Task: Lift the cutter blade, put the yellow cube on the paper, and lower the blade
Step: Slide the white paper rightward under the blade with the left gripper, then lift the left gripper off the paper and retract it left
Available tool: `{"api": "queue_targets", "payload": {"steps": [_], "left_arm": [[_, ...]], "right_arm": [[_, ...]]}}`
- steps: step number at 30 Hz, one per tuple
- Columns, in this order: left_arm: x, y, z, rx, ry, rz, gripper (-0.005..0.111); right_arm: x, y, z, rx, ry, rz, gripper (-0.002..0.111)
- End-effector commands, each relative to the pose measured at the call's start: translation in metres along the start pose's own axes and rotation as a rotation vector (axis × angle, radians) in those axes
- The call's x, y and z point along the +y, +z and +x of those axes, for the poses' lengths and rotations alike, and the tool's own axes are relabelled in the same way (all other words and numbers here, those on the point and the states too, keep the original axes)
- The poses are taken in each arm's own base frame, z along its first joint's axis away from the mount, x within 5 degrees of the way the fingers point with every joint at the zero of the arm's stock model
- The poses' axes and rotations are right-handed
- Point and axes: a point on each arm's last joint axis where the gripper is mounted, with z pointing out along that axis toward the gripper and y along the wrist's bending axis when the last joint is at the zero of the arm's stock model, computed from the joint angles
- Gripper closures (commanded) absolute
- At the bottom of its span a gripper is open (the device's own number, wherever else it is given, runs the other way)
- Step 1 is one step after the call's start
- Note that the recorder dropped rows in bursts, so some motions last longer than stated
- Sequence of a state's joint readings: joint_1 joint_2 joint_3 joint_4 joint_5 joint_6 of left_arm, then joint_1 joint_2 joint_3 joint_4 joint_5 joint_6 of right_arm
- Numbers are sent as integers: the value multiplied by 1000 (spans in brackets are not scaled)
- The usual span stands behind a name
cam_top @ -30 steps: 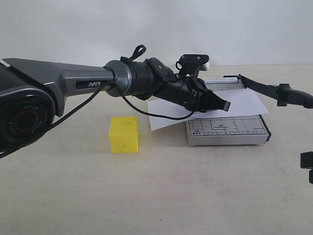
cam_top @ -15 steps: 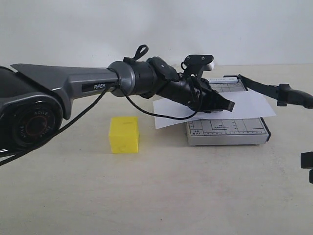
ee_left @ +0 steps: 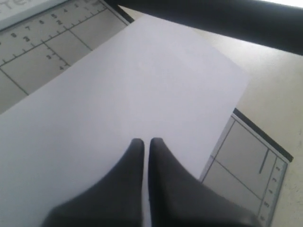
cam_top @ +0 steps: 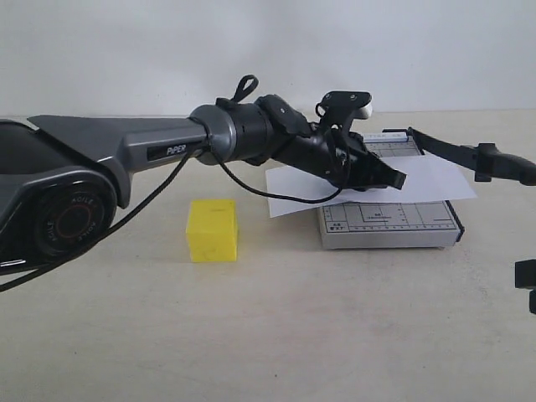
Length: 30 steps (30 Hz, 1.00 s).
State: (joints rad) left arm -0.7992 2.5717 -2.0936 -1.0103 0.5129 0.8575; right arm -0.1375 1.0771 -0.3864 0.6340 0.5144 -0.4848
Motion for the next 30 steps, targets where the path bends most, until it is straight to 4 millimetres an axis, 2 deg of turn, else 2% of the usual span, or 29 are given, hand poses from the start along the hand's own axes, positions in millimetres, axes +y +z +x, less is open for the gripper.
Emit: {"api": "queue_targets", "payload": {"steps": [1,10,16,19,22,24,26,30], "left_arm": [[-12,-11,-20,-31,10,38,102],[-15,-38,-50,-119,-113,-30,102],[-13,-71,-46,-210,-158,-204,102],[-12,-97,-29,-228,-132,-320,102],[-9,-127,8,-209,-97,-461,102],[-5,-155,29,-234,-93,-574,102],[0,-191,50,-264,-64,-689,102],[15,-259,83,-268,43,-814,102]], "right_arm": [[1,-2,-2,-15,0,-2,108],[1,-2,-2,-15,0,-2,108],[0,-2,-2,-14,-14,0,108],[0,-2,-2,-16,-14,1,108],[0,-2,-2,-16,-16,1,108],[0,-2,-2,-16,-16,1,108],[0,-2,-2,-16,-16,1,108],[0,-2,-3,-29,-16,8,108]]}}
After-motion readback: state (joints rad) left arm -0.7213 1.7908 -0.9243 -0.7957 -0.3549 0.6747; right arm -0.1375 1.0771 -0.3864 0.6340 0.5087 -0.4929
